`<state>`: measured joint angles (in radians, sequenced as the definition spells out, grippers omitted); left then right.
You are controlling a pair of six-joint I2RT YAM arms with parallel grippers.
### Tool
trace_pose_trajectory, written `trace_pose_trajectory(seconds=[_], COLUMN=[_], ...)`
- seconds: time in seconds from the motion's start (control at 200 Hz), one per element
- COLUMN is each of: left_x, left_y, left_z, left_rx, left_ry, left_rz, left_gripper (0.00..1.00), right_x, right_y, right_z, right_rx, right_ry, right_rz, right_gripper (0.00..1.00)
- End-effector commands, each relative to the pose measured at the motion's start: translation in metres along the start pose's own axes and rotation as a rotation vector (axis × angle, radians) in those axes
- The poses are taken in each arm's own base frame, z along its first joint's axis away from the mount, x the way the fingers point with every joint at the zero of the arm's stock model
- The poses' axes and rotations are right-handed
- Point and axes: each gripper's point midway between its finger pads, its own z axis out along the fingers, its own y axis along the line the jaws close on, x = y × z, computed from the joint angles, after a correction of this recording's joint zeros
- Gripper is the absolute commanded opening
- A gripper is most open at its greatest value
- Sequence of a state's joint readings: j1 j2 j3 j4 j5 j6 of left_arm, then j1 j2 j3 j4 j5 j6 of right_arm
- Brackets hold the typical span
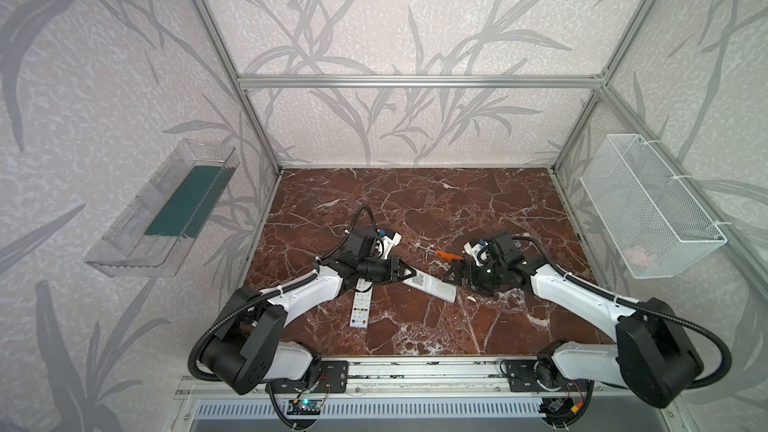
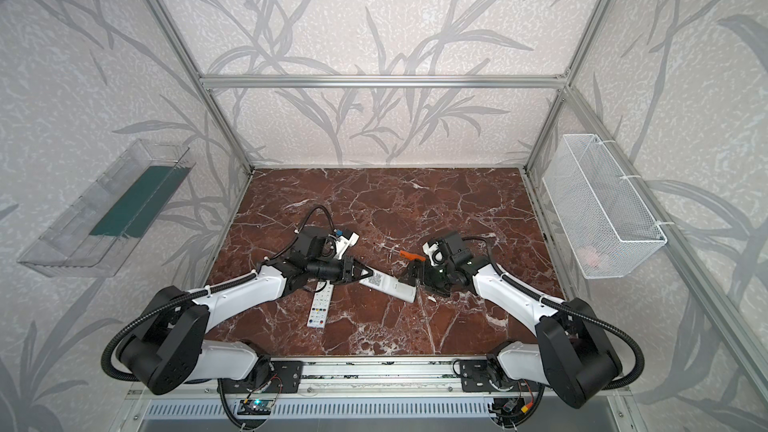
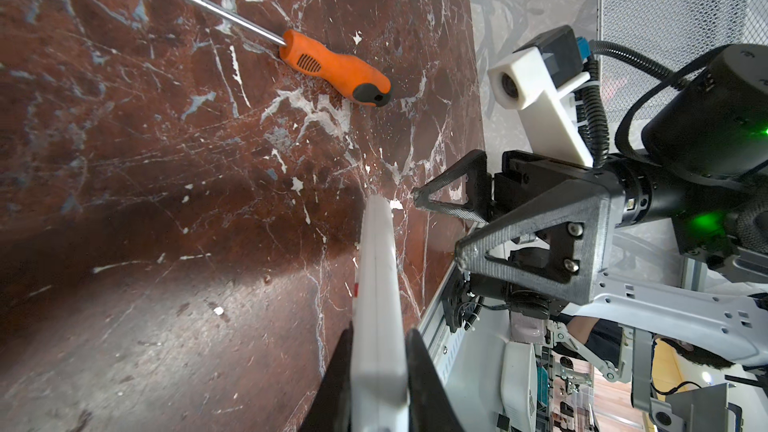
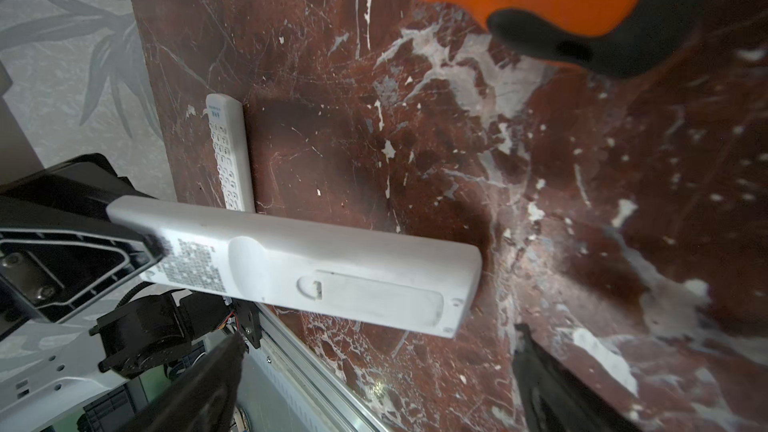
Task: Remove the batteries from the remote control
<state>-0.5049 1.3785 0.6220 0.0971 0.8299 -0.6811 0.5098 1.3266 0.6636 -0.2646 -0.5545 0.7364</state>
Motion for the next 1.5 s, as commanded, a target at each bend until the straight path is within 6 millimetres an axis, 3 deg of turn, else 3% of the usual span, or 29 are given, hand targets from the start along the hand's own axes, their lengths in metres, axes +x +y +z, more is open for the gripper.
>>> trace_pose_trajectory(seconds=[0.0, 0.44, 0.84, 1.19, 1.495], left_x=[-0.001, 0.000, 0.001, 0.001, 0.002], left_y=[-0.005, 0.000, 0.004, 0.006, 0.006], left_z=[0.001, 0.002, 0.002, 0.002, 0.002], left_rx=[0.015, -0.003, -0.017, -0.032, -0.035], left_ry=[0.003, 0.006, 0.011, 0.012, 0.012], left_rz=[0.029, 0.021, 0.015, 0.012, 0.010], left_gripper=[0.13, 0.11, 0.10, 0.09, 0.08], right_x=[-0.007, 0.001, 0.008, 0.022, 0.034], right_y=[0.006, -0.019, -0.019, -0.025, -0.031], right_z=[0.010, 0.028, 0.043, 0.043, 0.044], right_rx=[-0.013, 0.062, 0.055, 0.088, 0.123], right_ry=[-0.034, -0.026, -0.003, -0.005, 0.010], right_rz=[-0.002, 0.067, 0.056, 0.042, 0.039], right_gripper=[0.99, 0.91, 0.87, 0.83, 0.90])
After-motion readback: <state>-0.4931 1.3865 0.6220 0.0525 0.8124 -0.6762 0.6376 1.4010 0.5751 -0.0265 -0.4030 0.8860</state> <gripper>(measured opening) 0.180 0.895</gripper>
